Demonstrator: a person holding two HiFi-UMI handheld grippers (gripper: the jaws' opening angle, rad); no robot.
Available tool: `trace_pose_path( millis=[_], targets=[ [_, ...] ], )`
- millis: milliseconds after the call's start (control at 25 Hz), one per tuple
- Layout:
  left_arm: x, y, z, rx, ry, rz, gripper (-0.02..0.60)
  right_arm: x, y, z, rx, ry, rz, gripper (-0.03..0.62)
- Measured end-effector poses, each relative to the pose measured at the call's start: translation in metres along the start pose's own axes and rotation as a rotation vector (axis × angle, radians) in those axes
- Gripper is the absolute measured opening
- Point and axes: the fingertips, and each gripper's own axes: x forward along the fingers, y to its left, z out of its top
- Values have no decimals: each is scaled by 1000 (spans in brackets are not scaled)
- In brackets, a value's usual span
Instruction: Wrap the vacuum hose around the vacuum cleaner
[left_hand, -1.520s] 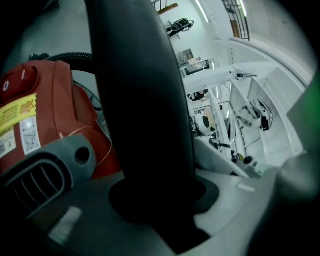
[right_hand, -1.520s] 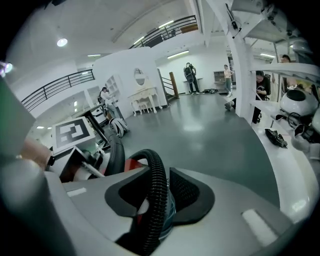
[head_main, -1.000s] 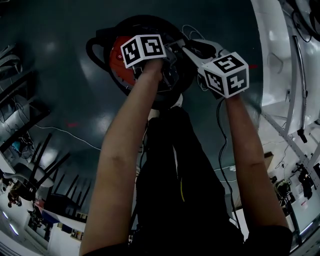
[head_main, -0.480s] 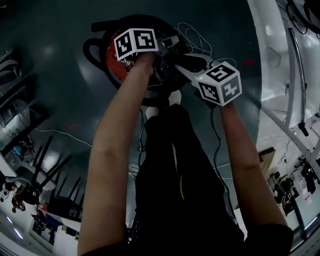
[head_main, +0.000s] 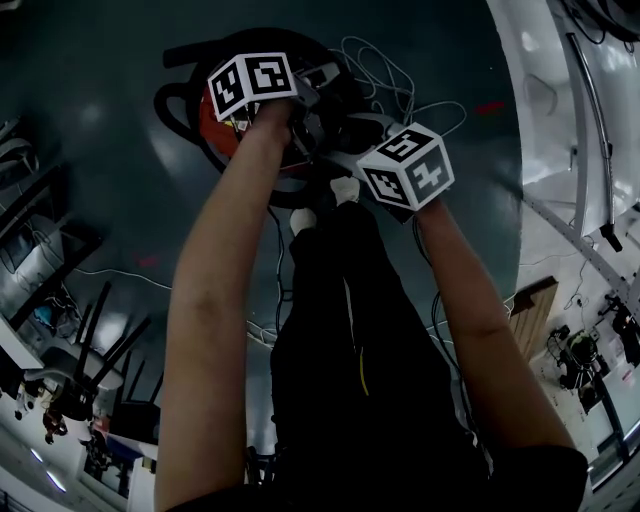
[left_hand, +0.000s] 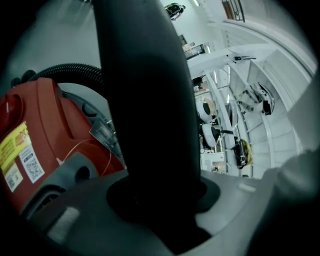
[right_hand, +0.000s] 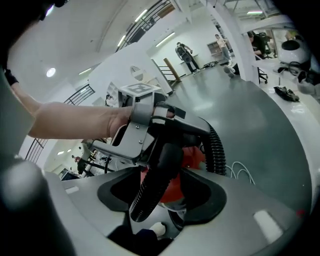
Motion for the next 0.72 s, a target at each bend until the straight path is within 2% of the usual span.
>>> trace_pose_path(
  millis=[120, 240, 440, 560, 720],
  targets=[
    [-1, 0, 2, -30, -22, -6, 146, 10, 1, -9, 53, 20, -15, 285],
    [-2, -2, 2, -15, -30, -4, 158, 17, 1, -16, 98, 25, -25, 256],
    [-2, -5, 4, -9, -45, -27, 163, 20, 0, -19, 192, 16, 9, 204],
    [-3, -7, 2, -17, -28, -58, 175, 19, -2, -20, 184, 38, -21, 190],
    [-13, -18, -3, -56, 69, -158, 230, 9, -11, -16, 114, 80, -78, 183]
  ],
)
